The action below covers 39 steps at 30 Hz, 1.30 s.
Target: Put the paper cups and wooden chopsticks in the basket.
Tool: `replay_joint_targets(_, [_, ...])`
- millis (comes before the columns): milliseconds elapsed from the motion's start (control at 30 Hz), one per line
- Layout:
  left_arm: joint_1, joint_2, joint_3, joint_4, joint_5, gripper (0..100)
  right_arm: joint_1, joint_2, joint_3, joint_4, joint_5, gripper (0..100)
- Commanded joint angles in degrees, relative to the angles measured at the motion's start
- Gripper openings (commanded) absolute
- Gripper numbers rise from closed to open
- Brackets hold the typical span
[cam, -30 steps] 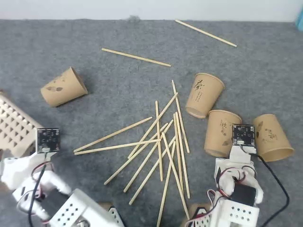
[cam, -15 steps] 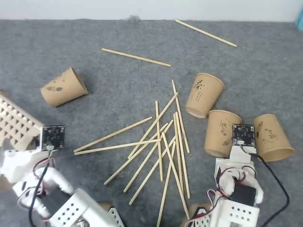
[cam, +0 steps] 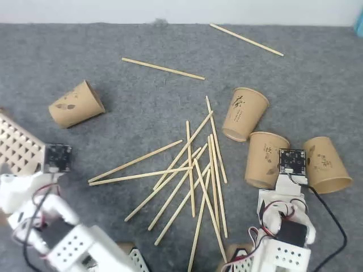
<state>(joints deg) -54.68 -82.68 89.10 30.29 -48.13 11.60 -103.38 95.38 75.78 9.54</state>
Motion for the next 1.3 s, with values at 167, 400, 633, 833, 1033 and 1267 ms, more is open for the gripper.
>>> replay_joint_targets(167, [-2.37,25.05,-15.6,-1.41,-2.99,26,0.57,-0.75,1.05,-0.75,0.7,0.8])
replay_joint_targets(400, [-3.43,19.08,-15.43,-1.14,-0.79,26,0.57,-0.75,1.05,-0.75,0.7,0.8])
replay_joint_targets(633, [-1.67,9.67,-7.96,-1.05,1.14,26,0.57,-0.75,1.05,-0.75,0.7,0.8])
replay_joint_targets(833, [-2.37,2.46,-4.53,9.41,-2.46,26,0.57,-0.75,1.05,-0.75,0.7,0.8])
replay_joint_targets(1033, [-0.35,2.9,-1.01,3.34,-3.16,26,0.48,-0.75,1.05,-0.75,0.7,0.8])
replay_joint_targets(1267, [0.0,16.44,-0.31,-11.69,-3.08,27,0.48,-0.75,1.05,-0.75,0.7,0.8])
